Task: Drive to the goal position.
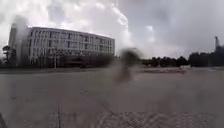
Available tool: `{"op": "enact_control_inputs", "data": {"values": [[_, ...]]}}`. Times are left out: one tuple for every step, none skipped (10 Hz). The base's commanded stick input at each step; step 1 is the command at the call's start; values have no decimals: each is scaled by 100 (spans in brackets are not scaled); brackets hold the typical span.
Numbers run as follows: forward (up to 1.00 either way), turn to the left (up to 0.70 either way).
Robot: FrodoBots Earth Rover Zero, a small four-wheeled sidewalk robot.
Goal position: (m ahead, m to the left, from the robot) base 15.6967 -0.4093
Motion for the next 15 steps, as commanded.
{"op": "enact_control_inputs", "data": {"values": [[70,0],[70,0],[70,0],[70,2],[70,2],[70,2],[70,3],[70,10],[70,28],[70,11],[70,1],[70,0],[70,0],[70,0],[70,0]]}}
